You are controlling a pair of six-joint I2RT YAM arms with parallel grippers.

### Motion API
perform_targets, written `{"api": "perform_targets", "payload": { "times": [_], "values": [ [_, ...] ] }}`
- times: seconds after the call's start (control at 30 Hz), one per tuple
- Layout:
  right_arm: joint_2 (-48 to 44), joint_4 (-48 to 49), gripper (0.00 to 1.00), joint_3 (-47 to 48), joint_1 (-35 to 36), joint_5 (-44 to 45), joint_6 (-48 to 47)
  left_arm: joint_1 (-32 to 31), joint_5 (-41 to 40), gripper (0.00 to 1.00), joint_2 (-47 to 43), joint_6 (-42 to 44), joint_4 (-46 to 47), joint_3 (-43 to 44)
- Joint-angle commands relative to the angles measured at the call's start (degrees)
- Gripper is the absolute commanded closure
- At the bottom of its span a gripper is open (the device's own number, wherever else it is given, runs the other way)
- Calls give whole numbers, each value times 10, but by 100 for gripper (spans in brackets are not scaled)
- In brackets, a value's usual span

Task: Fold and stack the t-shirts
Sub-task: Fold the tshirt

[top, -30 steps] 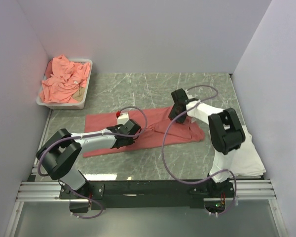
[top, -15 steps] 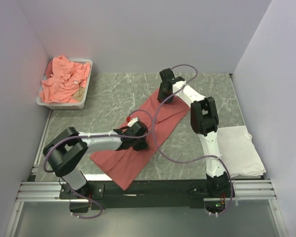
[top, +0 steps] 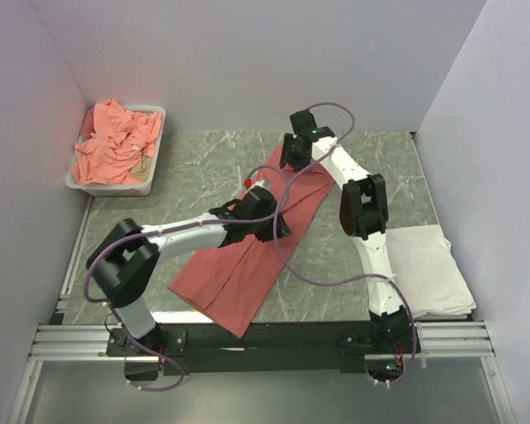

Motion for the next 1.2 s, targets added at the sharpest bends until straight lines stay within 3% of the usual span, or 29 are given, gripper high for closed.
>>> {"api": "perform_targets", "payload": {
  "times": [0.0,0.17,0.33,0.63,0.93,1.17],
  "values": [
    [-109,7,44,-4,-14,10,11,21,-40,62,-74,72,-66,-18],
    [-212,31,44,-145,-22,22,61,19,-69,69,-147,89,-112,-105],
    [-288,82,49,-292,-16,8,89,-14,-99,80,-173,73,-149,-135],
    [-271,117,55,-403,-2,10,93,-59,-121,87,-179,22,-136,-201],
    [-183,82,55,-348,-5,46,67,-99,-86,89,-115,-21,-83,-191],
    [-131,53,55,-278,-29,45,44,-103,-47,90,-29,-12,-59,-102]
  ]
}}
